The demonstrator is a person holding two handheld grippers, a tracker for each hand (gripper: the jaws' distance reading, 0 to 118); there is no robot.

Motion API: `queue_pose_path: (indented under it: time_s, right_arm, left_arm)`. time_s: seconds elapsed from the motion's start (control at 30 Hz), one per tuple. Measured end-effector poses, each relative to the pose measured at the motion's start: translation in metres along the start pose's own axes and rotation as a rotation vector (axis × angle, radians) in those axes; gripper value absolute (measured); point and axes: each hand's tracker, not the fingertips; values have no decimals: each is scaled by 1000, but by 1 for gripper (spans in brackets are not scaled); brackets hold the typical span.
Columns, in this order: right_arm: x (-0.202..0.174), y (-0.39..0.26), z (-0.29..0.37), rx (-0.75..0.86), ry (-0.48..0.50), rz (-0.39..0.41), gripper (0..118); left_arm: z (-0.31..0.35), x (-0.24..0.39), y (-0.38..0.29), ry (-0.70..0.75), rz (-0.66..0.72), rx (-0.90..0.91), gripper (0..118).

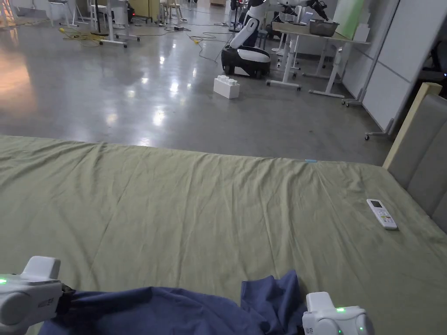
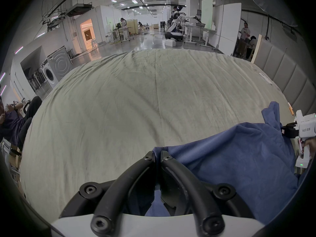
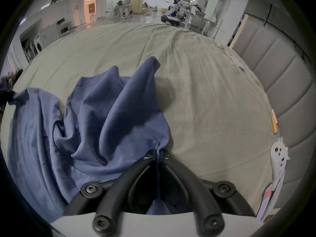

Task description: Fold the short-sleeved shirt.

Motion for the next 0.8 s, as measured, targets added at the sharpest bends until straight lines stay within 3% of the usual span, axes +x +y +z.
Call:
queue_pose_path:
  time_s: [0.4, 0.8]
  right_arm:
    - [43, -13, 91, 287, -41, -166, 3]
    - [69, 16, 228, 577, -45, -160, 3]
  left_arm:
    - [65, -27, 7, 13, 65, 126, 6]
    - [189, -37, 42, 17, 95, 314, 6]
